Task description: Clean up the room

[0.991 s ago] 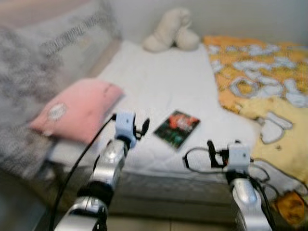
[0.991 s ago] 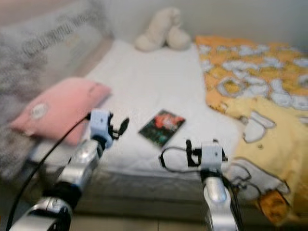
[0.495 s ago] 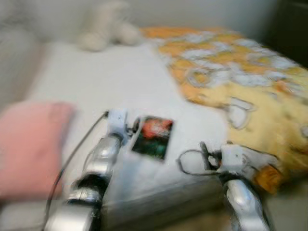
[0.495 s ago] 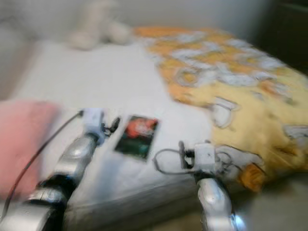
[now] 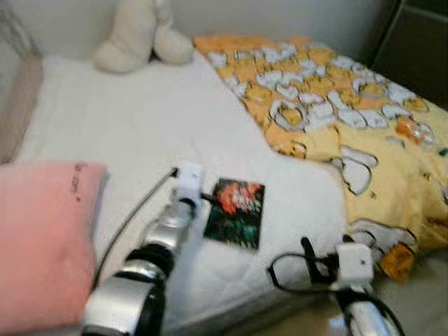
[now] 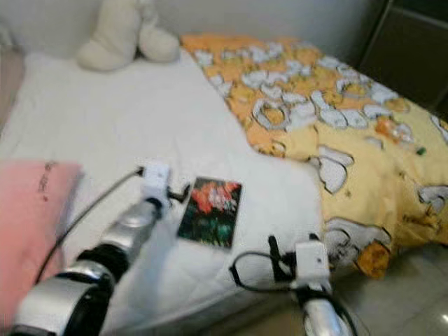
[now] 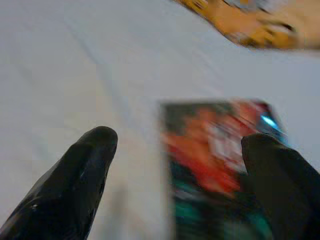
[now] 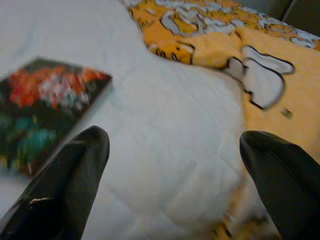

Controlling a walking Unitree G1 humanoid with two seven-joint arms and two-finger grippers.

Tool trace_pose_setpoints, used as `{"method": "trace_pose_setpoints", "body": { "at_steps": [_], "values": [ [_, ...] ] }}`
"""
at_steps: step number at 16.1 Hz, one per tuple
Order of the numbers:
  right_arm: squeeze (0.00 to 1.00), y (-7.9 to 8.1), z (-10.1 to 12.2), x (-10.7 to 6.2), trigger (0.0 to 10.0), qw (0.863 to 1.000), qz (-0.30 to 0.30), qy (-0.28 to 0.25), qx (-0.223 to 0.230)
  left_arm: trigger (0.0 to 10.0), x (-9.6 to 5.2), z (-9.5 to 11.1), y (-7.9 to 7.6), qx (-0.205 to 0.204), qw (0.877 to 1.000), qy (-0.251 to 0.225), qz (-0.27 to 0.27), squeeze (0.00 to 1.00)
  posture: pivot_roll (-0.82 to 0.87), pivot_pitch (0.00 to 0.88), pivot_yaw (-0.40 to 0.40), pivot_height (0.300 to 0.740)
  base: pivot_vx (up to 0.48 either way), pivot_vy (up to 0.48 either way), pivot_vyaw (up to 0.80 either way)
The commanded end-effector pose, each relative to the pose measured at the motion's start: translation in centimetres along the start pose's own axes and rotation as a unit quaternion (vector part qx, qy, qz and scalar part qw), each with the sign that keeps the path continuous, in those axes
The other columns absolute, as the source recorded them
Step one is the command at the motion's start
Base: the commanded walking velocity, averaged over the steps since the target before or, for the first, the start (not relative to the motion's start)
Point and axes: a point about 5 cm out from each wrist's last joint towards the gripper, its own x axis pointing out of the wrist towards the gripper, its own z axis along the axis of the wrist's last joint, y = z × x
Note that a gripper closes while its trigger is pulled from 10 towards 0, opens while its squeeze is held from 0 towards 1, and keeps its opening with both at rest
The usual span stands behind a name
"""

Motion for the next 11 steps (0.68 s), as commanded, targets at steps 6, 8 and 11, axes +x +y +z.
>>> {"method": "trace_pose_setpoints", "body": {
  "at_steps": [6,8,11],
  "values": [
    [0.0,-0.9,1.0,-4.9,10.0,0.999,0.037,0.036,-0.013,10.0,-0.3,-0.8,-1.4,0.007,0.997,-0.027,0.072,0.0,-0.15,0.359,-0.131,0.74,0.0,0.0,0.0],
    [0.0,-0.6,0.9,-6.4,10.0,0.997,0.053,0.053,-0.019,10.0,-0.6,0.8,0.0,0.035,0.982,-0.09,0.161,0.0,-0.17,0.389,-0.152,0.74,0.0,0.0,0.0],
    [0.0,-0.2,0.9,-7.7,10.0,0.995,0.067,0.069,-0.023,10.0,-1.2,4.8,1.0,0.042,0.955,-0.214,0.2,0.0,-0.16,0.393,-0.147,0.74,0.0,0.0,0.0]
  ]
}}
